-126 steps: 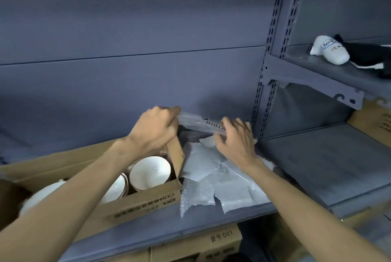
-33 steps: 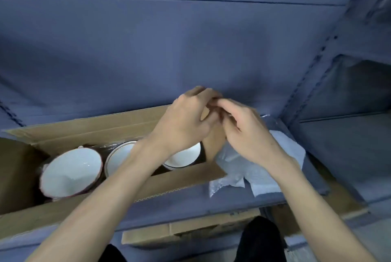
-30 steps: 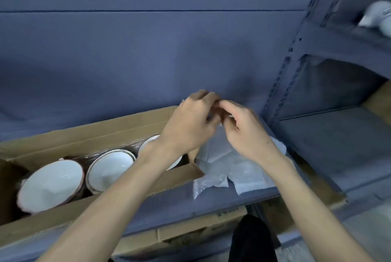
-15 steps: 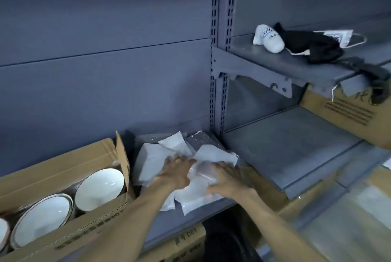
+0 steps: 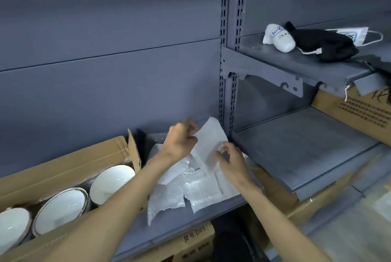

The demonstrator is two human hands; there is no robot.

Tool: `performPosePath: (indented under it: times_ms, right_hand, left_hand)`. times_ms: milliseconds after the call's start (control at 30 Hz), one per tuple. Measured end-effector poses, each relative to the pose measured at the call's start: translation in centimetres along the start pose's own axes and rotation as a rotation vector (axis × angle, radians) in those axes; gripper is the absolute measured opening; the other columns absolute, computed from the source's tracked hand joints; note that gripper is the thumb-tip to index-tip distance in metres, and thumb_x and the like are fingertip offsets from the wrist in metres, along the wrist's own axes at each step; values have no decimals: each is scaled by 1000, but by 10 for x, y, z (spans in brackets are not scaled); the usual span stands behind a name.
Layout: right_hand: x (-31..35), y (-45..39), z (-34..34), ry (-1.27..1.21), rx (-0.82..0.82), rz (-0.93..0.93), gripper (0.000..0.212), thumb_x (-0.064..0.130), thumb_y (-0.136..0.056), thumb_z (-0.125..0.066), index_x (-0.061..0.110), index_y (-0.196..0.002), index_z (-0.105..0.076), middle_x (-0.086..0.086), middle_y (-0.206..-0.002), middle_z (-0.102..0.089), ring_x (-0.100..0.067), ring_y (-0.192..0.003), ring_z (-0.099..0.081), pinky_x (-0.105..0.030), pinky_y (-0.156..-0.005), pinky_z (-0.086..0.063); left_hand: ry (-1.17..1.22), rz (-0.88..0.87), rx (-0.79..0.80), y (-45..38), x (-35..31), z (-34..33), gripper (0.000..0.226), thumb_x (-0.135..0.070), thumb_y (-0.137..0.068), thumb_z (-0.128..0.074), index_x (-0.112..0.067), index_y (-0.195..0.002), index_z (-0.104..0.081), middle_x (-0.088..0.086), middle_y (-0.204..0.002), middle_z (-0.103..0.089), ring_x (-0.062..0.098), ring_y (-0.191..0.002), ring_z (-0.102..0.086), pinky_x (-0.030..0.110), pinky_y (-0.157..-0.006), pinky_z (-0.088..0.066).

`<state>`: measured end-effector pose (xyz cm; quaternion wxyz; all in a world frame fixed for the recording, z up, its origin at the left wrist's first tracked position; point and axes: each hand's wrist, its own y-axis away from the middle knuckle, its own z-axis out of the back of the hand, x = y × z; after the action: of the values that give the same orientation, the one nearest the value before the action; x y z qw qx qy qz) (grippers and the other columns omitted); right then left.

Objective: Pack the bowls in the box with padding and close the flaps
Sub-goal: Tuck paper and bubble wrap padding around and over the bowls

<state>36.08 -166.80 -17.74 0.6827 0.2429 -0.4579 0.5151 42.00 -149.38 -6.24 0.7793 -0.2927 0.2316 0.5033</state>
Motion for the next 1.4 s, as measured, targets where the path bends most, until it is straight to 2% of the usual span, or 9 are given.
performPosePath:
  times_ms: [200,300,433,567,700,833,1000,1100,1400]
  right_hand:
    - [81,-8,-30,-524,141,-174,107,76,-70,-71,44,-157,-18,12,-142,-49,-8,-121,-58,-37,-106,-48]
    - [124,-3,-54,-559,211,-102,70,67,-75,-75,46,-137,-51,16,-137,-54,-9,-119,-60,-35,-99,-50]
    - [184,13,-97,-563,325,38,19,30,-83,-79,20,-97,-71,6,-91,-74,-7,-83,-67,-23,-69,-49]
    - [228,40,-146,-230,468,147,28,26,-81,-76,25,-107,-65,7,-89,-75,-18,-88,-72,-37,-72,-56]
    - [259,59,-180,330,297,466,58,32,-79,-54,48,-131,-37,15,-79,-62,-18,-88,-58,-38,-73,-55]
    - [274,75,-226,-88,615,317,45,7,-83,-54,37,-116,-49,11,-86,-52,-11,-53,-58,-37,-56,-55]
    - [265,87,-280,-23,749,311,90,12,-82,-70,49,-150,-23,2,-100,-61,-16,-84,-64,-27,-70,-52]
    - [269,94,-306,-59,722,313,56,8,-80,-70,37,-124,-49,8,-100,-66,-17,-90,-66,-34,-75,-56]
    - [275,106,-339,462,364,729,16,27,-94,-57,21,-91,-42,-1,-78,-66,-33,-71,-61,-39,-58,-49]
  left_hand:
    - [257,-2,-193,19,2,111,32,3,-85,-58,-19,-102,-73,-6,-88,-65,8,-77,-61,19,-71,-50]
    - [420,87,-280,41,34,157,31,3,-90,-56,-17,-106,-74,1,-87,-66,10,-73,-62,24,-64,-53]
    - [407,192,-458,77,93,212,31,6,-91,-54,-15,-106,-71,-4,-76,-67,7,-62,-64,18,-58,-52]
    - [371,332,-535,124,164,260,39,6,-84,-62,-8,-120,-55,11,-86,-58,28,-75,-58,42,-64,-50]
    - [392,442,-626,164,218,282,42,9,-87,-68,-9,-122,-54,3,-94,-58,24,-80,-61,35,-61,-54]
    - [275,522,-677,185,250,291,35,0,-87,-71,-20,-112,-61,-1,-97,-65,18,-76,-67,30,-65,-57]
    - [226,579,-841,218,283,308,41,-1,-86,-70,-23,-120,-61,-5,-96,-70,12,-84,-68,25,-70,-54]
    - [268,542,-907,227,290,318,33,0,-88,-68,-23,-111,-66,-4,-87,-73,9,-71,-71,23,-62,-58]
    - [188,309,-996,229,277,333,16,-3,-98,-57,-16,-103,-65,-5,-97,-68,2,-81,-69,9,-61,-53]
